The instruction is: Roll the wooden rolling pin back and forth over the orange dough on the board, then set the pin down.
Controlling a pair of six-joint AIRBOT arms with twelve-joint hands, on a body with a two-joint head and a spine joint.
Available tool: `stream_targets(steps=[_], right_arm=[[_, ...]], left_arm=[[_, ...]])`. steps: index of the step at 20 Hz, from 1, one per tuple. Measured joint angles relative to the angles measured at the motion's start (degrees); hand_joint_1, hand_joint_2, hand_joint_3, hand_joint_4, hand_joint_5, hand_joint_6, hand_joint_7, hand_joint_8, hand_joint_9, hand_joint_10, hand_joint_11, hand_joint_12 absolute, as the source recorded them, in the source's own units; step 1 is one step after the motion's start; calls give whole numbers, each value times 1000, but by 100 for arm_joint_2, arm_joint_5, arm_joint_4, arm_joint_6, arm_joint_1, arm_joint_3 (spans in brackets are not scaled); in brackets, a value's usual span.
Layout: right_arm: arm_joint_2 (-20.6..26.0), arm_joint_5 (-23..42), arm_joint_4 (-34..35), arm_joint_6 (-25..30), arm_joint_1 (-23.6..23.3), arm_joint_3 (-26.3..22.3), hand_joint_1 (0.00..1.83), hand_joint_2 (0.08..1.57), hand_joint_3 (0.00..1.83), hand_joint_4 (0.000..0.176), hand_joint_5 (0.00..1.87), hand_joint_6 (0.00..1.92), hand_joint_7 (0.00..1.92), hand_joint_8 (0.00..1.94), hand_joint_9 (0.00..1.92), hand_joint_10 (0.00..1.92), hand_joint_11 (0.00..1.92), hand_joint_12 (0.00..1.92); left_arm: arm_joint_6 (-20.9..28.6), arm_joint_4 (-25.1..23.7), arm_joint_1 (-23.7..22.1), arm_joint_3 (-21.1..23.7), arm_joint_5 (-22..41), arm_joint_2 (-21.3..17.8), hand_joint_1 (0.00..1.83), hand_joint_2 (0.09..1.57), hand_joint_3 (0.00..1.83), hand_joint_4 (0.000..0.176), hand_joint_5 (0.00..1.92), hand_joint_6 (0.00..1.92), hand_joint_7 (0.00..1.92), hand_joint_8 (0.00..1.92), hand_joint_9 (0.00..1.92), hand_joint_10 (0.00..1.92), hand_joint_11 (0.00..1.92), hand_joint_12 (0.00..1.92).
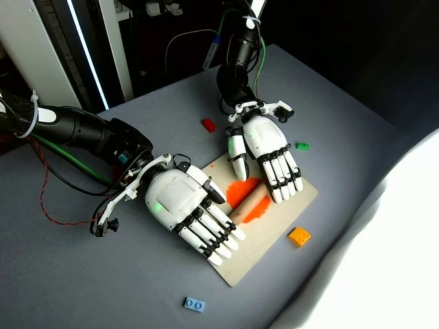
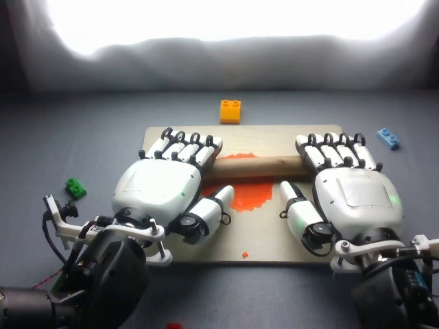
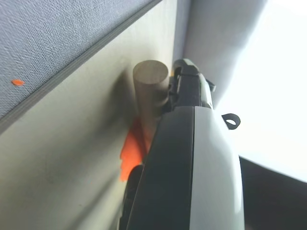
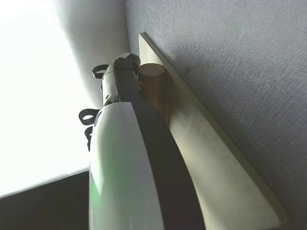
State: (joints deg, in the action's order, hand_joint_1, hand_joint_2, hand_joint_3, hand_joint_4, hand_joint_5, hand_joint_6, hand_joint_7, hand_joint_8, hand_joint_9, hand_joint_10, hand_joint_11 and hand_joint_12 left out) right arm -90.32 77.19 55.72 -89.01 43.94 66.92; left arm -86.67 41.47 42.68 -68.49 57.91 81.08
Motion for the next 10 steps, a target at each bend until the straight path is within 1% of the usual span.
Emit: stream_targets(steps=[1,2,3,4,5,7,8,9,10], right_arm=[[0,15,11,-22,0,-13,0,1571,51,0,222,1,238,1,164,3,0,325],[0,20,13,-39,0,-17,0,1571,43,0,230,4,248,4,175,7,0,346],[0,35,0,-66,17,-20,0,1571,50,0,225,2,245,1,174,5,0,326],[0,57,22,-83,22,-37,0,1571,60,0,231,4,253,3,182,7,0,358],[0,61,28,-94,22,-42,0,1571,76,0,212,6,229,5,158,9,0,275],[0,79,46,-116,22,-55,0,1571,77,0,206,3,234,5,163,11,0,301],[0,114,81,-131,22,-85,0,1571,75,0,220,8,249,6,180,14,0,366],[0,129,87,-157,22,-107,0,1571,75,0,220,8,249,6,180,14,0,366],[0,144,90,-201,24,-129,0,1571,84,0,208,2,234,3,167,7,0,323]], left_arm=[[15,-15,0,11,-7,-11,0,1571,61,0,208,2,217,1,157,1,0,268],[33,-20,2,44,-15,-33,0,1571,61,0,211,3,219,1,158,1,0,268],[103,-116,42,55,-2,-50,0,1571,58,0,201,2,214,0,152,1,0,245],[133,-142,55,70,9,-59,0,1571,59,0,208,4,220,2,159,4,0,263],[149,-168,66,83,22,-61,0,1571,63,0,219,6,228,3,166,5,0,285],[201,-199,114,142,101,-72,0,1571,61,0,215,3,223,0,161,2,0,268],[243,-245,131,166,107,-76,0,1571,55,0,198,2,205,0,145,1,0,216],[254,-267,140,184,98,-92,0,1571,55,0,198,2,205,0,145,1,0,216],[254,-304,153,212,94,-120,0,1571,56,0,198,3,211,4,149,4,0,207]])
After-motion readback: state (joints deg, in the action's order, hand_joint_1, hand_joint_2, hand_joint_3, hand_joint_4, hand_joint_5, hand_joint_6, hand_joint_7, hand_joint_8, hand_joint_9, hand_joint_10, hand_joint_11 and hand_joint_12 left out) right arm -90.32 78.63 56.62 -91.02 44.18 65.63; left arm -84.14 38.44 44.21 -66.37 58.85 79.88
